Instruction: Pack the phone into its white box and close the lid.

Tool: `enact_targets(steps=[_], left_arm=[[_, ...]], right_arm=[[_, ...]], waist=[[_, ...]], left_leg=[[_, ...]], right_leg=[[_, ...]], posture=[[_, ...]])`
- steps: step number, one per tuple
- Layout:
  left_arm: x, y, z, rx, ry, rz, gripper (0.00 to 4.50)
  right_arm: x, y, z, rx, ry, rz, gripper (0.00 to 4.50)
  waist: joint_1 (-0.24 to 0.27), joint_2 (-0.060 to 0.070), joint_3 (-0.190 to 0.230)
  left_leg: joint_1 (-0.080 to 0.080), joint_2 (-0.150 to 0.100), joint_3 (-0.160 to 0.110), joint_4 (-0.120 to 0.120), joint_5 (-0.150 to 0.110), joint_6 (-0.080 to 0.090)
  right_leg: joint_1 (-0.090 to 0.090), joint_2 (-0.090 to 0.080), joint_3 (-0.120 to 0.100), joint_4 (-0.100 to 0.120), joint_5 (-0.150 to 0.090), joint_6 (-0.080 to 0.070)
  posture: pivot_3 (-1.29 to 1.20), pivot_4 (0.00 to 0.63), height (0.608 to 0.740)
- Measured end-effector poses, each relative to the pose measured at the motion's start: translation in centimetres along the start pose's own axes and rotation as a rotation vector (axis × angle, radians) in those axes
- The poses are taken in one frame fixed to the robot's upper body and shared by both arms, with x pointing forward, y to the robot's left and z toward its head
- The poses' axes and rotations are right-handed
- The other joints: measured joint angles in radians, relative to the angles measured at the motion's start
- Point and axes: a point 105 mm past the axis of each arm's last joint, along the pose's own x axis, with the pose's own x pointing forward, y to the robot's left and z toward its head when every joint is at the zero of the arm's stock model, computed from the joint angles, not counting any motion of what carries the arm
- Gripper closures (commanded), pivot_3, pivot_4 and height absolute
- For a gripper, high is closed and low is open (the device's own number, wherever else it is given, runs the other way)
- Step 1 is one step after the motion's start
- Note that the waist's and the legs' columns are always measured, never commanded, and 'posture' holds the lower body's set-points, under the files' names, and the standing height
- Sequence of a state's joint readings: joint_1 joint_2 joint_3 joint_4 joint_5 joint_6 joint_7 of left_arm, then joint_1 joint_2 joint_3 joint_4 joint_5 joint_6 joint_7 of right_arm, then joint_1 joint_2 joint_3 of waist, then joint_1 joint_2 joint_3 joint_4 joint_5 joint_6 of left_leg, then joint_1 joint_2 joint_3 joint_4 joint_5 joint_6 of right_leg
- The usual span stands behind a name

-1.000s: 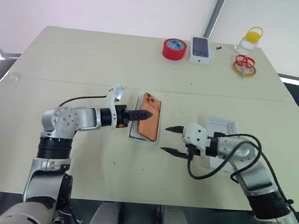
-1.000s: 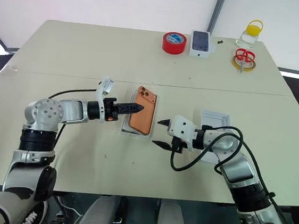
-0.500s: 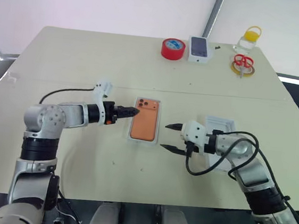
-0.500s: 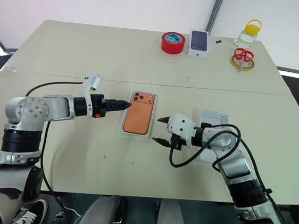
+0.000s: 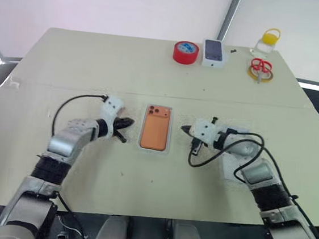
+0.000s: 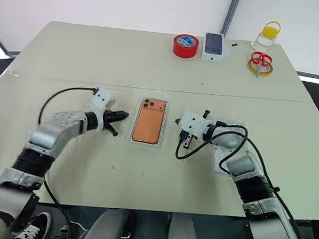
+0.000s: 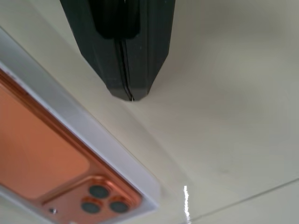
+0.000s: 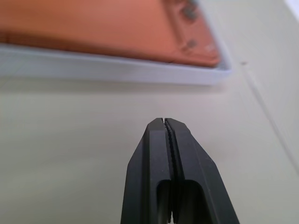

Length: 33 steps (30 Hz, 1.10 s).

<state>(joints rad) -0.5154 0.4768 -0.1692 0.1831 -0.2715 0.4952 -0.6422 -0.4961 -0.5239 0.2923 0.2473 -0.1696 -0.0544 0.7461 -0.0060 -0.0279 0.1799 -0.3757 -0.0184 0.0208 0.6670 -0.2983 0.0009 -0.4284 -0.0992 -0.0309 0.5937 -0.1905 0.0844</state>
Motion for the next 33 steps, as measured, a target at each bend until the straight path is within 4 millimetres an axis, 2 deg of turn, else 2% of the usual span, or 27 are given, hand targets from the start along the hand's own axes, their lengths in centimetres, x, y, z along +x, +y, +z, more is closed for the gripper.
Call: enact_targets(steps=[5,8,11,14,21,26,33], left_arm=[[1.6,-2.7,0.3,0.019,0.016,-0.141,4.5],[2.3,-3.2,0.5,0.009,0.006,-0.169,4.5],[4.1,-5.1,1.4,-0.032,-0.006,-0.227,4.5],[5.4,-7.2,1.9,-0.026,-0.009,-0.295,4.5],[7.3,-10.8,2.6,0.004,-0.016,-0.396,4.5],[8.0,-12.3,2.7,-0.018,-0.025,-0.436,4.5],[8.2,-13.5,2.8,0.004,-0.026,-0.474,4.5]], right_arm=[[0.7,0.7,0.6,-0.003,-0.029,0.023,4.46],[0.2,0.3,0.1,-0.001,-0.011,0.018,4.46],[-1.7,-0.6,-1.4,-0.013,0.05,0.007,4.46],[-3.7,-1.1,-2.8,-0.015,0.105,-0.012,4.46],[-7.5,-0.8,-4.6,-0.005,0.197,-0.03,4.46],[-9.1,-0.6,-5.4,0.011,0.237,-0.042,4.46],[-10.3,-0.3,-5.8,-0.006,0.255,-0.029,4.46]], waist=[[0.007,0.0,0.0],[0.019,0.0,0.0],[0.047,0.001,0.0],[0.047,0.001,0.0],[0.049,0.001,0.0],[0.047,0.001,0.0],[0.046,0.001,0.0]], left_leg=[[0.001,0.0,0.0,0.001,0.0,0.001],[0.001,-0.001,0.0,0.002,0.0,0.002],[-0.001,-0.003,-0.001,0.005,0.0,0.005],[-0.007,-0.002,-0.001,0.014,-0.004,0.012],[-0.01,-0.004,-0.001,0.018,-0.005,0.013],[-0.01,-0.004,-0.001,0.018,-0.005,0.014],[-0.01,-0.003,-0.001,0.018,-0.005,0.013]], right_leg=[[0.002,0.0,0.0,0.0,0.001,0.001],[0.002,0.0,0.0,0.0,0.001,0.001],[0.004,-0.001,-0.001,-0.001,0.0,0.001],[0.003,-0.002,-0.002,-0.001,0.0,0.001],[0.003,-0.003,-0.002,-0.002,0.0,0.001],[0.003,-0.003,-0.002,-0.002,0.0,0.001],[0.003,-0.003,-0.003,-0.002,0.0,0.0]], posture=[[0.0,0.15,0.74],[0.0,0.15,0.74],[0.0,0.15,0.74],[0.0,0.15,0.74],[0.0,0.15,0.74],[0.0,0.15,0.74],[0.0,0.15,0.74]])
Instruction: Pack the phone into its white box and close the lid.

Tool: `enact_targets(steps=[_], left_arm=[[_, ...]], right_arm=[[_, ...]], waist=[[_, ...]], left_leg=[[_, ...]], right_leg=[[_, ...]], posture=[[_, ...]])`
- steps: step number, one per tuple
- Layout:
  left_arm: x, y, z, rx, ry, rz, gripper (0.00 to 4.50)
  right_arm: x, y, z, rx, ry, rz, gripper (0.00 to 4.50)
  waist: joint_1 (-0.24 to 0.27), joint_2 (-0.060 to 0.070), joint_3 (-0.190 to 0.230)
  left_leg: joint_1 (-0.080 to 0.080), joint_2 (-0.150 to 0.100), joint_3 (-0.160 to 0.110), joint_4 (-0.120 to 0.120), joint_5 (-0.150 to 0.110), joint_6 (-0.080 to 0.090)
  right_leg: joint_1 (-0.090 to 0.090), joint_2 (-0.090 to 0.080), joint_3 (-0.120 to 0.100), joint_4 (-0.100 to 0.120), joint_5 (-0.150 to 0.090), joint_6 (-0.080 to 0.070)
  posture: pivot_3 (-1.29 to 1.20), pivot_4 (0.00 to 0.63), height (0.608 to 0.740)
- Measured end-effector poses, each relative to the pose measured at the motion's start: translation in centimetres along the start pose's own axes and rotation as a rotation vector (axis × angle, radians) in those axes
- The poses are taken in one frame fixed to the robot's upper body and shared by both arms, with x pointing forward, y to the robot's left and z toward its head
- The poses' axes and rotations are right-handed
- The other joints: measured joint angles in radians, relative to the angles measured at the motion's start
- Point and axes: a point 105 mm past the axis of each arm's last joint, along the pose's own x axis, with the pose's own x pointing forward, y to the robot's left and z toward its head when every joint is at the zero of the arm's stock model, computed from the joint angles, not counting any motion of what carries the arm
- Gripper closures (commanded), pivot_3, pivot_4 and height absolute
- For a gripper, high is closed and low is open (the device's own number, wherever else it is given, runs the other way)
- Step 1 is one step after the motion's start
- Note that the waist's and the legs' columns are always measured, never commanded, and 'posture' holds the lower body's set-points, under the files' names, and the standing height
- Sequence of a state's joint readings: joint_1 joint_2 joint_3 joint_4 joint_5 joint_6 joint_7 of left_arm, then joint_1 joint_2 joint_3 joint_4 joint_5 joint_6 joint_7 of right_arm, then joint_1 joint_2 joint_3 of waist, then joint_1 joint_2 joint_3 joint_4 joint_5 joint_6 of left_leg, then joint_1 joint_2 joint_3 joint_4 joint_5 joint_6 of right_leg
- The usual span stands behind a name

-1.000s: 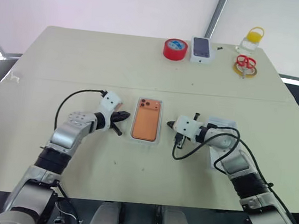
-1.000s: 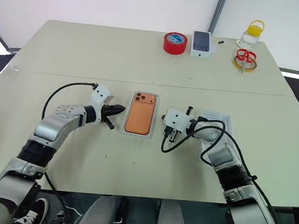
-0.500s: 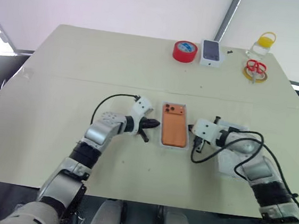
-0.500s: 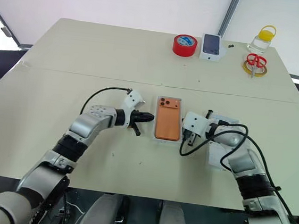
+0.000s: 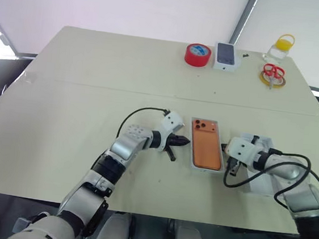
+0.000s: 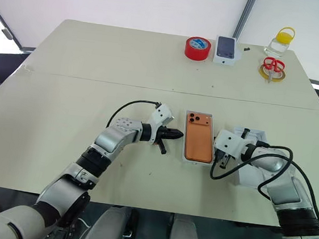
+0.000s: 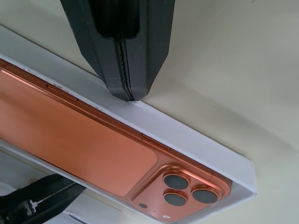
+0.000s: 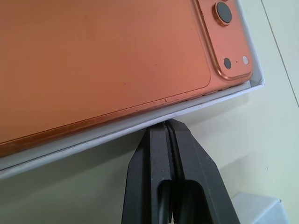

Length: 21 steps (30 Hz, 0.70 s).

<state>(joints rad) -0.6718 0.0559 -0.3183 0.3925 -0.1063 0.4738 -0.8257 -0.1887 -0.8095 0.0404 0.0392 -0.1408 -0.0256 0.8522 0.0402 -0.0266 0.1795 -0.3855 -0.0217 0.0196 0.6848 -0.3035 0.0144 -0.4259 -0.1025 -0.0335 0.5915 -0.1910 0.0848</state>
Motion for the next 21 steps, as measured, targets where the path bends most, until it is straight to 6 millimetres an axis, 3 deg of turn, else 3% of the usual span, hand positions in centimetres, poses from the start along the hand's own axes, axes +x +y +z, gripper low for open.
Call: enact_targets(steps=[8,13,21], left_arm=[[0.1,0.0,0.1,0.018,-0.004,0.0,4.5],[-0.6,1.1,0.1,0.029,-0.025,0.039,4.5],[-2.1,2.2,0.0,0.05,-0.052,0.082,4.5]], right_arm=[[-0.3,0.2,-0.2,0.014,-0.004,0.023,4.46],[-0.6,0.6,0.0,0.016,-0.022,0.053,4.46],[-1.5,0.4,-1.4,0.023,-0.014,0.053,4.46]], waist=[[-0.001,0.0,0.0],[-0.003,0.0,0.0],[0.001,0.0,0.0]], left_leg=[[0.0,0.0,0.0,0.0,0.0,0.0],[0.0,0.001,0.0,0.0,0.0,0.0],[0.0,0.001,0.001,0.0,0.0,0.0]], right_leg=[[0.0,0.0,0.0,0.0,0.0,0.0],[-0.001,0.001,0.0,0.001,0.0,0.0],[-0.001,0.0,0.0,0.001,0.0,0.0]], posture=[[0.0,0.15,0.74],[0.0,0.15,0.74],[0.0,0.15,0.74]])
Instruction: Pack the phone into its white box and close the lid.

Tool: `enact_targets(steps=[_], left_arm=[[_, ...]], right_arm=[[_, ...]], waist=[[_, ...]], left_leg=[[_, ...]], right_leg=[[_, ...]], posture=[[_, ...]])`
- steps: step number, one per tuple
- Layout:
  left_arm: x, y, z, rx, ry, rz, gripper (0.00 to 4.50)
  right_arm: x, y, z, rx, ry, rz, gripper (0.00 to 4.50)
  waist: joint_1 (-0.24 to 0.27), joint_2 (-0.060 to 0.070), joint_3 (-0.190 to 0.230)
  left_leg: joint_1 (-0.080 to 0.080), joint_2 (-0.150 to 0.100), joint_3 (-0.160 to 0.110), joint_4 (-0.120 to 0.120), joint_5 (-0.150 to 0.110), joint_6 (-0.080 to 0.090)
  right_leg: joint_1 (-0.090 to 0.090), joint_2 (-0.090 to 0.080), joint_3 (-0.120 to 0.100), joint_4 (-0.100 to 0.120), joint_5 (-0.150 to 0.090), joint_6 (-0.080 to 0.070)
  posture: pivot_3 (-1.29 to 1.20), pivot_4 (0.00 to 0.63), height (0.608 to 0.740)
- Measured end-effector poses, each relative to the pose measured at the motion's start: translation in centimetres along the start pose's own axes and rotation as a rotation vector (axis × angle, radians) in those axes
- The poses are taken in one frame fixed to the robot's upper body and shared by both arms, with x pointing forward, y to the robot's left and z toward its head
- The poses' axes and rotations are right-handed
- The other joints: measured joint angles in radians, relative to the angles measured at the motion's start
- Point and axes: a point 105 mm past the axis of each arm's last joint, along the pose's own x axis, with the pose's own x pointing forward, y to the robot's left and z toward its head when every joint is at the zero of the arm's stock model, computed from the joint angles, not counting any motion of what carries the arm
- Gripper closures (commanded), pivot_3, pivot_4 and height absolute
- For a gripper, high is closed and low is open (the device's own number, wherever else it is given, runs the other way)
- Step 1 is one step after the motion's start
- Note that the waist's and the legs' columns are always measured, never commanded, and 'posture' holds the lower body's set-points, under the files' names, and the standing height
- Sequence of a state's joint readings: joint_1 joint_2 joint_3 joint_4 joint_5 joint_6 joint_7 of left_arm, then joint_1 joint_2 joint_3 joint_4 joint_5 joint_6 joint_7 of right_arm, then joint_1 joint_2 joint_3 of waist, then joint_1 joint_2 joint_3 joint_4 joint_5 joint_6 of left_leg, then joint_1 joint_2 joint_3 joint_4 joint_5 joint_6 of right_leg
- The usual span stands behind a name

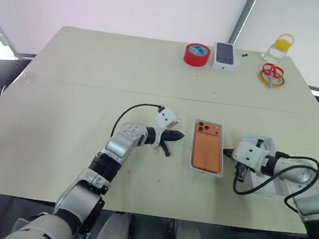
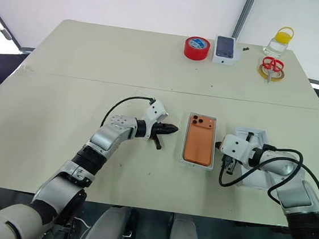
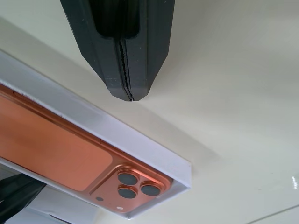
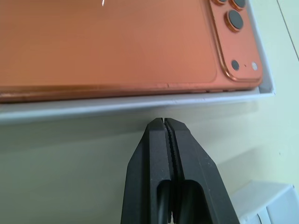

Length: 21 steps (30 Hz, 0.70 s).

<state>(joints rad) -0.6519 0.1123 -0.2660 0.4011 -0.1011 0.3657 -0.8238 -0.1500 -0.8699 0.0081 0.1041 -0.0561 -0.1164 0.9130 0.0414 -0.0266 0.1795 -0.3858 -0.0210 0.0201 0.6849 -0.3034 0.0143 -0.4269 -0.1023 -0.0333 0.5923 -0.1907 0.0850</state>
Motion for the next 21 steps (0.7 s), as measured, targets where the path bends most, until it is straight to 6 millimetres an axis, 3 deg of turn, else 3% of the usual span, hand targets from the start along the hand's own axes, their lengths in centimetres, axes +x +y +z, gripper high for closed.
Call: enact_targets(steps=[10,15,19,21], left_arm=[[-3.6,1.6,1.4,0.053,-0.097,0.082,4.5],[-5.9,2.9,1.2,0.071,-0.088,0.131,4.5],[-6.8,3.0,1.6,0.053,-0.111,0.122,3.27],[-7.5,3.1,1.7,0.088,-0.111,0.119,2.25]], right_arm=[[-2.4,-0.4,-2.0,0.076,0.042,-0.009,4.46],[-4.0,-1.4,-3.5,0.049,0.108,-0.051,4.46],[-4.5,-1.7,-3.0,0.171,0.057,-0.041,3.2],[-4.5,-2.0,-1.9,0.239,0.001,-0.049,2.16]], waist=[[-0.005,0.001,0.0],[-0.002,0.001,0.0],[-0.004,0.001,0.0],[-0.006,0.001,0.0]], left_leg=[[0.001,0.001,0.0,0.0,0.0,0.0],[0.0,0.001,0.001,0.0,0.0,0.0],[0.0,0.001,0.001,0.0,0.0,0.0],[0.001,0.002,0.001,0.0,0.0,0.0]], right_leg=[[0.0,0.0,0.0,0.001,0.0,0.0],[0.0,0.0,0.0,0.0,0.0,0.0],[0.0,0.0,0.001,0.001,0.0,0.0],[-0.001,0.001,0.001,0.001,0.0,0.0]], posture=[[0.0,0.15,0.74],[0.0,0.15,0.74],[0.0,0.15,0.74],[0.0,0.15,0.74]])
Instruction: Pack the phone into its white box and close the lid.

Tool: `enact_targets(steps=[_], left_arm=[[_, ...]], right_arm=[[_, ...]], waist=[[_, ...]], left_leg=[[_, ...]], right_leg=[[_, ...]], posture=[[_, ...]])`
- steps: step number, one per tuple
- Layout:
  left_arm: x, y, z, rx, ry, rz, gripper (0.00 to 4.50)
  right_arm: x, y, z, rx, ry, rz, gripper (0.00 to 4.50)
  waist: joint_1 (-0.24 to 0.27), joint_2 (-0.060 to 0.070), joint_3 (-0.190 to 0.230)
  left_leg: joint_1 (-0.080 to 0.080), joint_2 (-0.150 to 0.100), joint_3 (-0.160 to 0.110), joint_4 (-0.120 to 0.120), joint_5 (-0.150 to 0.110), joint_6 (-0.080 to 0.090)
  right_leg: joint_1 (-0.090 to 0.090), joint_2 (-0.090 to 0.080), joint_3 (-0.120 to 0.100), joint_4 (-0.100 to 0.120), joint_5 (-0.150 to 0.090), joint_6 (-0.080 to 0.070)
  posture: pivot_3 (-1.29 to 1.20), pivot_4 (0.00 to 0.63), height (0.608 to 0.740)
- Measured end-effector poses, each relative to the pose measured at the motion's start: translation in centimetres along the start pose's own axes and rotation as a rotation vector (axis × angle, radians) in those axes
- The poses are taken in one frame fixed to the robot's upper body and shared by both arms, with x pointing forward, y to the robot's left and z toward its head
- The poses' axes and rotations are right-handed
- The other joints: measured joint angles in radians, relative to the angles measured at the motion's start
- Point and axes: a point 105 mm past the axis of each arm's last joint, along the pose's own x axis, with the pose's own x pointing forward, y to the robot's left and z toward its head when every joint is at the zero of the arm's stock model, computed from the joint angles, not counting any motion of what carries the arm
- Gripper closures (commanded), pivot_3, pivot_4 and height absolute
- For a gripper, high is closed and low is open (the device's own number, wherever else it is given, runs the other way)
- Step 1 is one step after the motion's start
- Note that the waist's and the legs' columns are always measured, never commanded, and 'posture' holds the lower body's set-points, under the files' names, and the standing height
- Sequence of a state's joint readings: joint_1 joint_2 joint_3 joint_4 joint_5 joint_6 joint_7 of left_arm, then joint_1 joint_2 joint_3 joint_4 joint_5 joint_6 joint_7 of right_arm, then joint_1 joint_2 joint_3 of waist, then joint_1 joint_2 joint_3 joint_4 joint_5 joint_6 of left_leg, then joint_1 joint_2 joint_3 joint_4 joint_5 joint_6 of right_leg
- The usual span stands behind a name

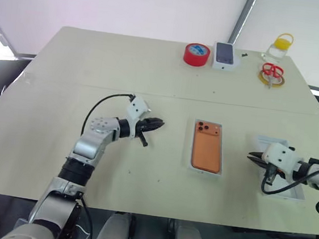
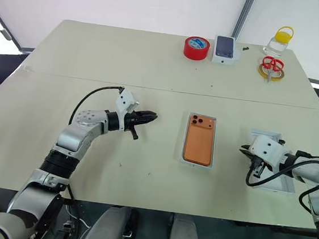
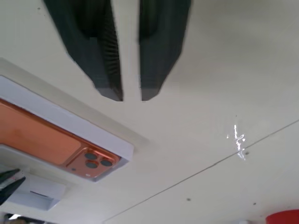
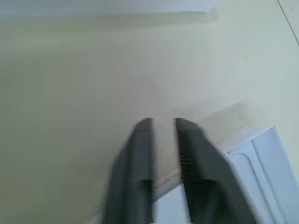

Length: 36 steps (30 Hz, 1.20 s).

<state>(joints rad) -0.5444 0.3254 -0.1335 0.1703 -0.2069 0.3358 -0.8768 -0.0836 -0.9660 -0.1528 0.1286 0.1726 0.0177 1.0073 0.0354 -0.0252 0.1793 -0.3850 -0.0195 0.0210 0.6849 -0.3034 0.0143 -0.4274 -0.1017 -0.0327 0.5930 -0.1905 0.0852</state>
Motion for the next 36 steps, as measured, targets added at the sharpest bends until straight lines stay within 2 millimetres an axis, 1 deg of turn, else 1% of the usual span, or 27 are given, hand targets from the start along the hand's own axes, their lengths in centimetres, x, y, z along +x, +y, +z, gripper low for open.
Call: enact_targets(steps=[1,2,3,4,6,8,10,12,14,16,18,21,23,26,28,30,33,36], left_arm=[[-0.3,0.1,0.1,0.02,0.0,-0.001,1.82],[-0.7,0.2,0.2,0.044,-0.001,-0.001,1.25],[-1.2,0.3,0.2,0.069,0.0,-0.008,0.79],[-1.6,0.3,0.2,0.091,0.004,-0.019,0.77],[-2.8,0.5,0.2,0.131,0.006,-0.031,0.77],[-3.6,0.9,1.0,0.171,-0.031,-0.028,0.77],[-4.1,1.0,1.7,0.231,-0.067,-0.031,0.77],[-4.9,0.6,1.9,0.262,-0.099,-0.06,0.77],[-5.7,0.0,1.3,0.274,-0.097,-0.102,0.77],[-6.8,-0.6,0.6,0.28,-0.094,-0.134,0.77],[-7.5,-0.9,0.4,0.284,-0.111,-0.141,0.77],[-8.0,-1.2,0.5,0.303,-0.136,-0.145,0.77],[-8.1,-1.5,0.6,0.314,-0.144,-0.153,0.77],[-8.2,-1.8,0.6,0.33,-0.149,-0.17,0.77],[-8.4,-2.0,0.6,0.339,-0.152,-0.192,0.77],[-8.6,-2.2,0.7,0.348,-0.151,-0.22,0.77],[-8.7,-2.4,0.6,0.36,-0.147,-0.243,0.77],[-8.4,-2.6,0.6,0.362,-0.16,-0.247,0.77]], right_arm=[[0.0,0.0,0.4,0.014,-0.018,-0.004,1.72],[0.0,-0.1,0.9,0.028,-0.033,-0.007,1.16],[-0.1,-0.2,1.3,0.046,-0.043,-0.012,0.65],[-0.2,-0.4,1.5,0.062,-0.046,-0.023,0.17],[-0.7,-1.2,1.7,0.136,-0.039,-0.074,0.17],[-1.1,-1.9,1.7,0.225,-0.025,-0.116,0.17],[-1.4,-1.9,2.1,0.272,-0.011,-0.139,0.17],[-1.5,-1.5,2.5,0.307,0.014,-0.171,0.17],[-1.7,-0.9,2.0,0.347,0.066,-0.192,0.17],[-1.9,0.3,0.6,0.419,0.138,-0.229,0.17],[-1.9,1.7,-0.6,0.464,0.196,-0.263,0.17],[-1.7,3.5,-1.4,0.55,0.236,-0.3,0.17],[-1.8,3.3,-1.4,0.607,0.249,-0.354,0.17],[-2.4,2.0,-0.8,0.662,0.274,-0.409,0.17],[-2.3,1.7,0.0,0.722,0.29,-0.392,0.17],[-2.3,2.2,0.5,0.772,0.335,-0.336,0.17],[-2.3,3.2,0.6,0.815,0.387,-0.263,0.17],[-2.1,4.1,0.2,0.82,0.447,-0.205,0.17]], waist=[[-0.001,0.0,0.0],[-0.001,0.0,0.0],[-0.001,0.001,0.0],[0.0,0.001,0.0],[0.002,0.001,0.0],[0.006,0.001,0.0],[0.006,0.001,0.0],[0.003,0.001,0.0],[0.002,0.002,0.0],[0.003,0.002,0.0],[0.007,0.002,0.0],[0.004,0.002,0.0],[0.0,0.003,-0.001],[-0.001,0.004,-0.001],[0.001,0.004,-0.001],[0.003,0.004,-0.001],[0.005,0.004,-0.001],[0.002,0.004,-0.001]], left_leg=[[0.0,0.0,0.0,0.0,0.0,0.0],[0.0,0.0,0.0,0.0,0.0,0.0],[0.0,0.0,0.0,0.0,0.0,0.0],[0.0,0.0,0.0,0.0,0.0,0.0],[0.0,0.0,0.0,0.0,0.0,0.0],[-0.001,0.0,0.0,0.0,0.0,0.0],[-0.002,0.0,0.0,0.0,0.0,0.0],[-0.002,0.0,0.0,0.0,0.0,0.0],[-0.003,0.0,0.0,0.0,0.0,0.0],[-0.003,0.001,0.0,0.0,0.0,0.0],[-0.004,0.0,0.0,0.0,0.0,0.0],[-0.004,0.0,0.0,0.0,0.0,0.0],[-0.003,0.0,0.001,0.0,0.0,0.0],[-0.003,0.001,0.001,0.0,0.0,0.0],[-0.003,0.001,0.001,0.0,0.0,0.0],[-0.004,0.001,0.0,0.0,0.0,0.0],[-0.005,0.001,0.0,0.0,0.0,0.0],[-0.005,0.0,0.001,0.0,0.0,0.0]], right_leg=[[0.0,0.0,0.0,0.0,0.0,0.0],[0.0,0.0,0.0,0.0,0.0,0.0],[0.0,0.0,0.0,0.0,0.0,-0.001],[0.0,0.0,0.0,0.0,-0.001,-0.001],[-0.001,0.0,0.0,0.0,0.0,-0.001],[-0.001,-0.001,0.0,0.0,0.0,-0.001],[-0.001,-0.001,0.0,0.0,-0.001,-0.001],[-0.002,-0.002,0.0,0.0,0.0,-0.001],[-0.003,-0.002,0.0,0.0,-0.001,-0.001],[-0.004,-0.002,0.0,0.0,-0.001,-0.002],[-0.004,-0.002,0.0,0.0,-0.001,-0.002],[-0.003,-0.002,0.0,0.0,0.0,-0.002],[-0.004,-0.001,0.001,0.0,0.0,-0.002],[-0.004,0.0,0.001,0.001,0.0,-0.002],[-0.004,0.0,0.0,0.001,0.0,-0.002],[-0.005,0.0,0.0,0.001,-0.001,-0.002],[-0.005,0.0,0.0,0.0,-0.001,-0.002],[-0.005,-0.001,0.0,0.0,0.0,-0.002]], posture=[[0.0,0.15,0.74],[0.0,0.15,0.74],[0.0,0.15,0.74],[0.0,0.15,0.74],[0.0,0.15,0.74],[0.0,0.15,0.74],[0.0,0.15,0.74],[0.0,0.15,0.74],[0.0,0.15,0.74],[0.0,0.15,0.74],[0.0,0.15,0.74],[0.0,0.15,0.74],[0.0,0.15,0.74],[0.0,0.15,0.74],[0.0,0.15,0.74],[0.0,0.15,0.74],[0.0,0.15,0.74],[0.0,0.15,0.74]])
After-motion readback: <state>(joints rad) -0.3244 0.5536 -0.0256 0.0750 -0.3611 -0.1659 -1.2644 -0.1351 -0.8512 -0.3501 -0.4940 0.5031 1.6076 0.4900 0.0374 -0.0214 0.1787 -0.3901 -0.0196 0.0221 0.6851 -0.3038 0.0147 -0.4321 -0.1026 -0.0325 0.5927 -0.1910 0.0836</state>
